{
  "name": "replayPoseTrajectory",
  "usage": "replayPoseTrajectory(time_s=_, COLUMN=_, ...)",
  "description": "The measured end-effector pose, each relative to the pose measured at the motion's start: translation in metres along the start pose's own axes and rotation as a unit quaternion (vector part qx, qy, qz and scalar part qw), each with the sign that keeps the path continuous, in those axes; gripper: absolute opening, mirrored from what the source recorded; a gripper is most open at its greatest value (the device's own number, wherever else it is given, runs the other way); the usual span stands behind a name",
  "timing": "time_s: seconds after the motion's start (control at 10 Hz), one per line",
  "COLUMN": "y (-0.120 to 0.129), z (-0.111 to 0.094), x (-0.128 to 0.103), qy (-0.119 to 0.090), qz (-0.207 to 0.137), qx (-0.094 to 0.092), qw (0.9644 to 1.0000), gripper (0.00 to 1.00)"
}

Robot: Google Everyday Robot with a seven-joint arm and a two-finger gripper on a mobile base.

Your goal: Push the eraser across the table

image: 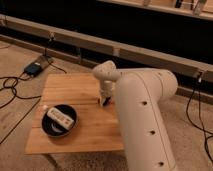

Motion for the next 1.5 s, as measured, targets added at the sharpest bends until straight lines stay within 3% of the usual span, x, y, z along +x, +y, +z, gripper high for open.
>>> replayPoseTrajectory(time_s=0.4, y=-0.012, z=0.000, x=-0.012, qy=-0.008, qz=0.012, qx=0.003, qw=0.9999, gripper=0.65)
replayPoseTrajectory(time_s=1.5, y=-0.001, z=-0.001, x=-0.057, qy=-0.046, qz=0.015, qx=-0.030, qw=0.9984, gripper=0.65)
